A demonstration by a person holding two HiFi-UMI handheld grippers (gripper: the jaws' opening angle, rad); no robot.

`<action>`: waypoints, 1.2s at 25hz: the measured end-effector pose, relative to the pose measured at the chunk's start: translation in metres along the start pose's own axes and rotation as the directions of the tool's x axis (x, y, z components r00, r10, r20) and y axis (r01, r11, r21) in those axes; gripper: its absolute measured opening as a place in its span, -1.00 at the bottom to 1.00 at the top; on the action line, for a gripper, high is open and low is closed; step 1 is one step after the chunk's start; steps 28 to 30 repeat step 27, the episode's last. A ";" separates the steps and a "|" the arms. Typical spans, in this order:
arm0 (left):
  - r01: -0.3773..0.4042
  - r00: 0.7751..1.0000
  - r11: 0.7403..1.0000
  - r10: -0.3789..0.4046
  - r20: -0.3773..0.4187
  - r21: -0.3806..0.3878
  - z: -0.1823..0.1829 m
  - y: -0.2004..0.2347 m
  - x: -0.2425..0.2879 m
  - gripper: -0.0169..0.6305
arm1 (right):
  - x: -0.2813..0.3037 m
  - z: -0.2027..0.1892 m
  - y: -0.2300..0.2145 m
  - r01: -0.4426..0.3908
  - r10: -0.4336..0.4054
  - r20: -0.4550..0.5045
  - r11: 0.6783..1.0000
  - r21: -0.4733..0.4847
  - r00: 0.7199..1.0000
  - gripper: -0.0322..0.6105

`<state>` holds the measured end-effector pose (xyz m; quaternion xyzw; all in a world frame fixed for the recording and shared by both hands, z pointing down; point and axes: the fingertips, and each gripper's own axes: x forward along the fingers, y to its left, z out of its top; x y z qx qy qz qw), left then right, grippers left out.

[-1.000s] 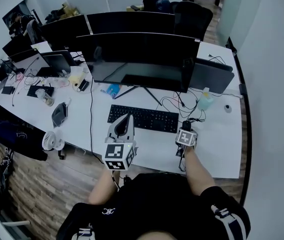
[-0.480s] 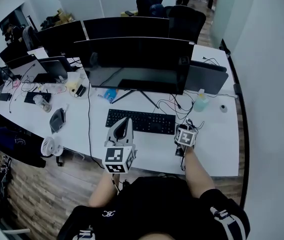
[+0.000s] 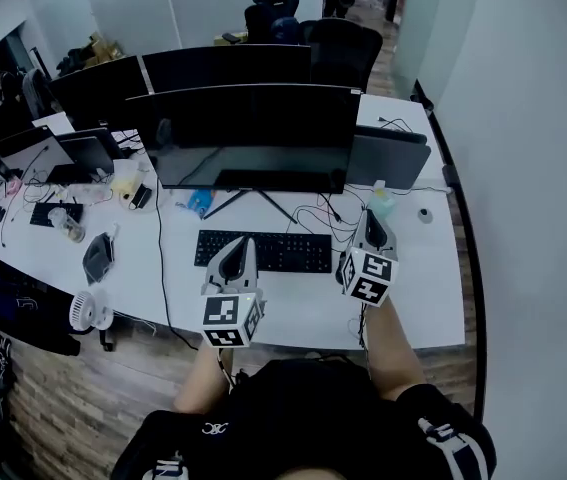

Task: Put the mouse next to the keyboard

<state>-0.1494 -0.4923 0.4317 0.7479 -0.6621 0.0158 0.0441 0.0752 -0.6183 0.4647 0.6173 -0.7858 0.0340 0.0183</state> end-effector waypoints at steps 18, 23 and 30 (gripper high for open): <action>0.064 0.998 0.998 -0.064 0.000 0.018 0.001 -0.014 -0.002 -0.91 | -0.062 0.052 0.014 -0.030 0.027 0.116 0.999 0.019 0.993 -0.87; 0.080 0.997 0.996 -0.080 -0.001 0.027 0.000 -0.016 0.001 -0.91 | -0.063 0.047 0.016 -0.027 0.024 0.105 0.999 0.025 0.994 -0.87; 0.087 0.996 0.996 -0.087 0.000 0.033 0.003 -0.017 0.005 -0.91 | -0.059 0.043 0.017 -0.029 0.026 0.084 0.999 0.038 0.996 -0.87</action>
